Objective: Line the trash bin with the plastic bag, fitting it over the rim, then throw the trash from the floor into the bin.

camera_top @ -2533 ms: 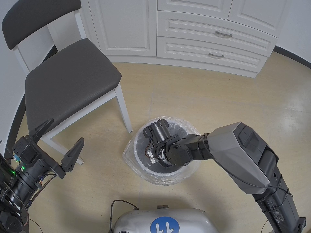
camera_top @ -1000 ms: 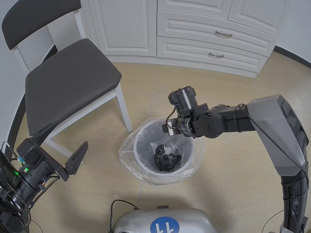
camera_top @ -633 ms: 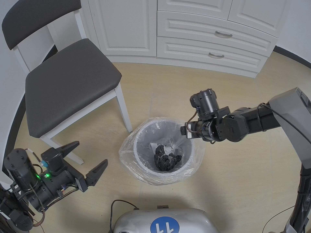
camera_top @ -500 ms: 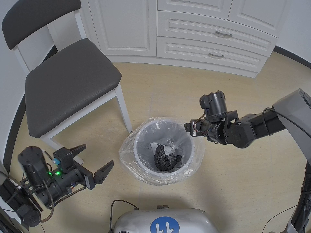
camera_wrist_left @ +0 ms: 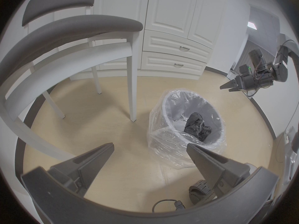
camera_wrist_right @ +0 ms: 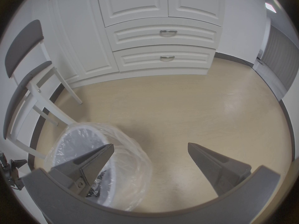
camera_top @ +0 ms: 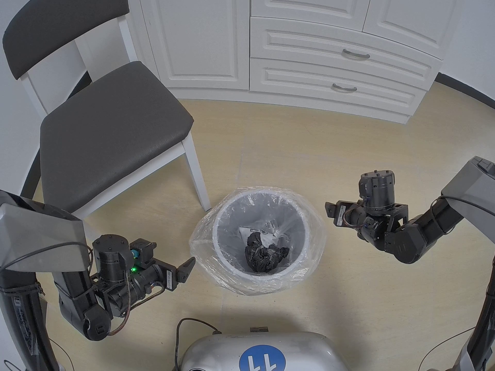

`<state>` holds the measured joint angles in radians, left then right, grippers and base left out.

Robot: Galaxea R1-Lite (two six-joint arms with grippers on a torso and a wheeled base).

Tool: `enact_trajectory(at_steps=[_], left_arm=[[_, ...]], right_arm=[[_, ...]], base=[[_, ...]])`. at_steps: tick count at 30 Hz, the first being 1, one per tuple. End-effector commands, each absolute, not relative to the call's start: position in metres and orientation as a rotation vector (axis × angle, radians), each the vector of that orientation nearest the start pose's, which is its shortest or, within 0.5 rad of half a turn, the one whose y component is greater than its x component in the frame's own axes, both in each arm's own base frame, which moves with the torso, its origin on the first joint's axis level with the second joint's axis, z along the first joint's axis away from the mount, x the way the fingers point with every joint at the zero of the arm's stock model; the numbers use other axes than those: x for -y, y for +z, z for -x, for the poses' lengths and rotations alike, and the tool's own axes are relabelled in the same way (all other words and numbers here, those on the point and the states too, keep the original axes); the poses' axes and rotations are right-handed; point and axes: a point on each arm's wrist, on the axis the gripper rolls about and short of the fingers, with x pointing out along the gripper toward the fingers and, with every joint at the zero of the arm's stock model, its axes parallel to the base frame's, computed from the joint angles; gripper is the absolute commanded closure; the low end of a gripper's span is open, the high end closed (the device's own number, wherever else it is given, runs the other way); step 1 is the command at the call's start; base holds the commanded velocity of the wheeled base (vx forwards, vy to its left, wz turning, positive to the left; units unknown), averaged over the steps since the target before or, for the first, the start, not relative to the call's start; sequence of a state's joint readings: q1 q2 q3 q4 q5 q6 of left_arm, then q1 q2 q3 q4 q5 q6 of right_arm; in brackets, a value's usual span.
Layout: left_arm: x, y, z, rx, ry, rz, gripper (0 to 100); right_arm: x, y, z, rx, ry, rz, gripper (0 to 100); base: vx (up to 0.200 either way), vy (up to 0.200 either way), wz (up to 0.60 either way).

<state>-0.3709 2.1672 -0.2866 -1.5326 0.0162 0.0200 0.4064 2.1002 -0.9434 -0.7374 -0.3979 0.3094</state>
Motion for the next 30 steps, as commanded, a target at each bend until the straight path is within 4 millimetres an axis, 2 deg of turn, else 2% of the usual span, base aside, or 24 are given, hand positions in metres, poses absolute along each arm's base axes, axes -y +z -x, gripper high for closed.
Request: enact_trajectory(at_steps=[1, 4, 8, 9, 10, 13, 16, 20, 22, 24, 25, 29, 30], left_arm=[[0.098, 0.03, -0.261, -0.334, -0.335, -0.05, 0], [0.094, 0.042, -0.25, -0.315, -0.326, -0.047, 0], [0.086, 0.062, -0.228, -0.273, -0.268, -0.052, 0], [0.086, 0.062, -0.228, -0.273, -0.268, -0.052, 0], [0.081, 0.073, -0.217, -0.243, -0.249, -0.048, 0], [0.075, 0.088, -0.201, -0.193, -0.24, -0.044, 0], [0.064, 0.109, -0.176, -0.104, -0.232, -0.029, 0], [0.058, 0.123, -0.164, -0.04, -0.201, -0.015, 0], [0.05, 0.137, -0.148, 0.009, -0.146, -0.004, 0], [0.049, 0.14, -0.143, 0.018, -0.141, -0.001, 0], [0.044, 0.146, -0.13, 0.039, -0.138, 0.005, 0], [0.034, 0.156, -0.107, 0.095, -0.133, 0.022, 0], [0.034, 0.156, -0.107, 0.095, -0.133, 0.022, 0]], right_arm=[[-0.134, 0.094, -0.341, -0.387, -0.061, -0.137, 0], [-0.128, 0.099, -0.326, -0.367, -0.055, -0.135, 0], [-0.117, 0.095, -0.308, -0.335, -0.063, -0.1, 0], [-0.117, 0.095, -0.308, -0.335, -0.063, -0.1, 0], [-0.109, 0.093, -0.298, -0.31, -0.066, -0.097, 0], [-0.103, 0.094, -0.283, -0.266, -0.047, -0.088, 0], [-0.094, 0.102, -0.259, -0.17, -0.03, -0.044, 0], [-0.088, 0.105, -0.245, -0.126, -0.036, -0.002, 0], [-0.081, 0.108, -0.229, -0.101, -0.055, 0.022, 0], [-0.08, 0.109, -0.225, -0.098, -0.065, 0.023, 0], [-0.075, 0.113, -0.215, -0.084, -0.087, 0.015, 0], [-0.066, 0.121, -0.194, -0.06, -0.101, -0.001, 0], [-0.066, 0.121, -0.194, -0.06, -0.101, -0.001, 0]], base=[[0.0, 0.0, 0.0], [0.0, 0.0, 0.0], [0.0, 0.0, 0.0], [0.0, 0.0, 0.0], [0.0, 0.0, 0.0], [0.0, 0.0, 0.0], [0.0, 0.0, 0.0], [0.0, 0.0, 0.0], [0.0, 0.0, 0.0], [0.0, 0.0, 0.0], [0.0, 0.0, 0.0], [0.0, 0.0, 0.0], [0.0, 0.0, 0.0]])
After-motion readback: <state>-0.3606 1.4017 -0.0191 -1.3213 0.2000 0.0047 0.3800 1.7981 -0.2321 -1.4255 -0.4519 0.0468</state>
